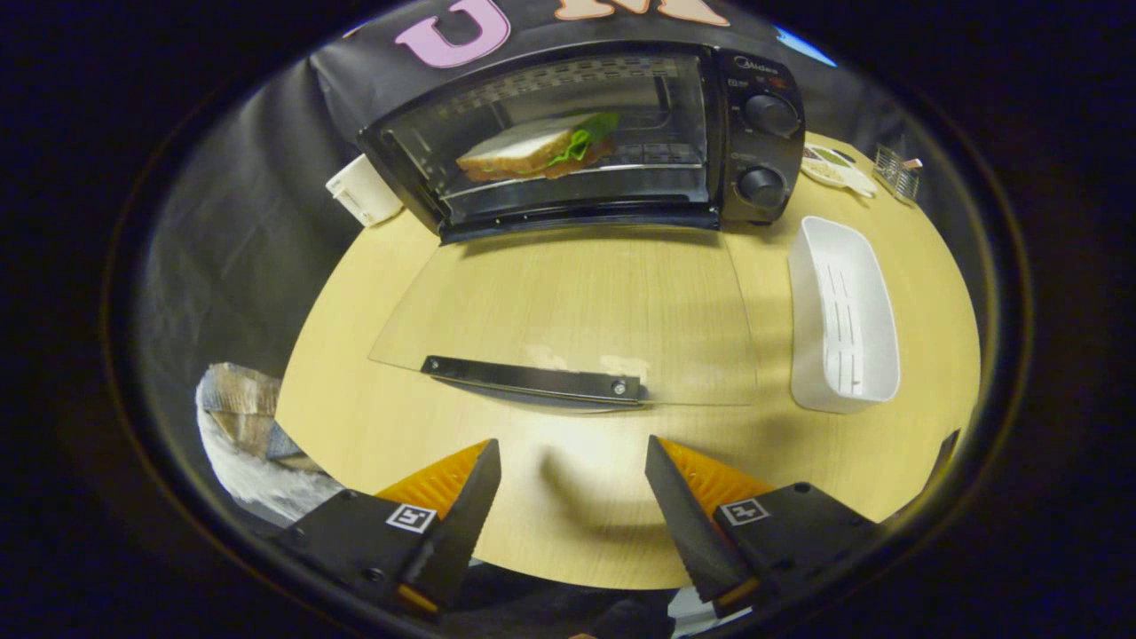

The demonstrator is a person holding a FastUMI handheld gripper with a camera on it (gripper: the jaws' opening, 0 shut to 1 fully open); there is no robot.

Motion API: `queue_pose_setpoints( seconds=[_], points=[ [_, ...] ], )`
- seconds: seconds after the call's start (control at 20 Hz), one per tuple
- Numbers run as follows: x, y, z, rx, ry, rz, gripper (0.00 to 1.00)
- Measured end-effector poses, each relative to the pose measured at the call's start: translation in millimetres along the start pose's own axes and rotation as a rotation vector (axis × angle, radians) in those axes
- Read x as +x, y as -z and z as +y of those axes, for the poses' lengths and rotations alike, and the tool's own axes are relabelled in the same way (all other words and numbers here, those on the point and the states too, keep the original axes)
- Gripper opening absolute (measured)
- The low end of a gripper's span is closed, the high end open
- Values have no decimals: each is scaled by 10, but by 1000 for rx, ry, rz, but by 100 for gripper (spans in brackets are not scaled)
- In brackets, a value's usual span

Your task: Open the toaster oven, put the food inside, and close the toaster oven door.

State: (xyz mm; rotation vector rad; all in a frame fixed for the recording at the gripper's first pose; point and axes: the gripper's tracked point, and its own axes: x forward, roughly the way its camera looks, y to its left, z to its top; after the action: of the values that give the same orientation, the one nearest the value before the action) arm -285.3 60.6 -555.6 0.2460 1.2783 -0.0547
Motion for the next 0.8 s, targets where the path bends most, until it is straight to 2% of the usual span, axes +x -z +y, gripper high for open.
queue_pose_setpoints(
  seconds=[0.4, 0.7, 0.8],
  points=[
    [-16, -289, -99, 25, 11, -69, 99],
    [-293, -639, -18, -14, 9, -190, 98],
    [-395, -815, 65, 0, -23, -225, 99]
  ],
)
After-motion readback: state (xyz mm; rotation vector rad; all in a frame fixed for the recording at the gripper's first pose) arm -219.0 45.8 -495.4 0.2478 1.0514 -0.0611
